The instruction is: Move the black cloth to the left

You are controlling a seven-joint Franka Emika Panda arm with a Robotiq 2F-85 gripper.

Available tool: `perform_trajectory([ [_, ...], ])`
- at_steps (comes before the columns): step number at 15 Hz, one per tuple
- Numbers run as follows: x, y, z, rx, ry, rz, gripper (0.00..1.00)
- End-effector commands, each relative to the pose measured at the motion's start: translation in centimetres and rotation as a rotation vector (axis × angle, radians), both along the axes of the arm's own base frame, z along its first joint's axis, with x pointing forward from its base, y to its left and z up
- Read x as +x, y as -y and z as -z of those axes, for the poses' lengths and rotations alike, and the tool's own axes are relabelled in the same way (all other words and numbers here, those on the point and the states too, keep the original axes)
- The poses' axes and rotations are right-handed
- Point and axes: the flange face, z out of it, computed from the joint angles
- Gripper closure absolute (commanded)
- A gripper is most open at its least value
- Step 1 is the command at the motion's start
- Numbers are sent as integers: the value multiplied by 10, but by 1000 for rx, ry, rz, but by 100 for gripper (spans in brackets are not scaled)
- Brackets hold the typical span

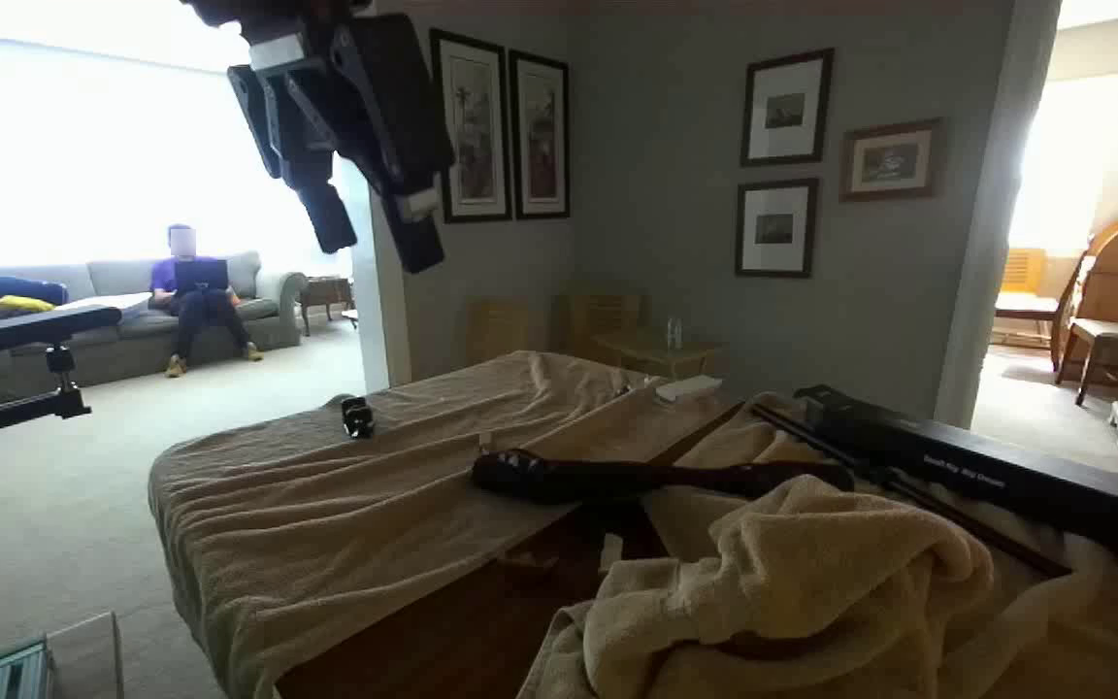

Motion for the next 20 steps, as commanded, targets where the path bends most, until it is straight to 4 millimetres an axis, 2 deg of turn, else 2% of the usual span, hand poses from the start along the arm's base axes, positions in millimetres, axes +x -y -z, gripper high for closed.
perform_trajectory([
  [1, 0, 0, -1, 0, -1, 0, 0],
  [6, 0, 0, -1, 0, -1, 0, 0],
  [7, 10, 3, 10, 6, -20, 10, 0],
  [9, 34, 1, 36, 66, -67, -1, 0],
  [11, 57, -7, 52, 89, -85, -18, 0],
  [13, 89, -20, 65, 112, -81, -24, 0],
  [16, 137, -49, 88, 148, -65, -16, 0],
  [20, 194, -90, 129, 131, -57, 43, 0],
])
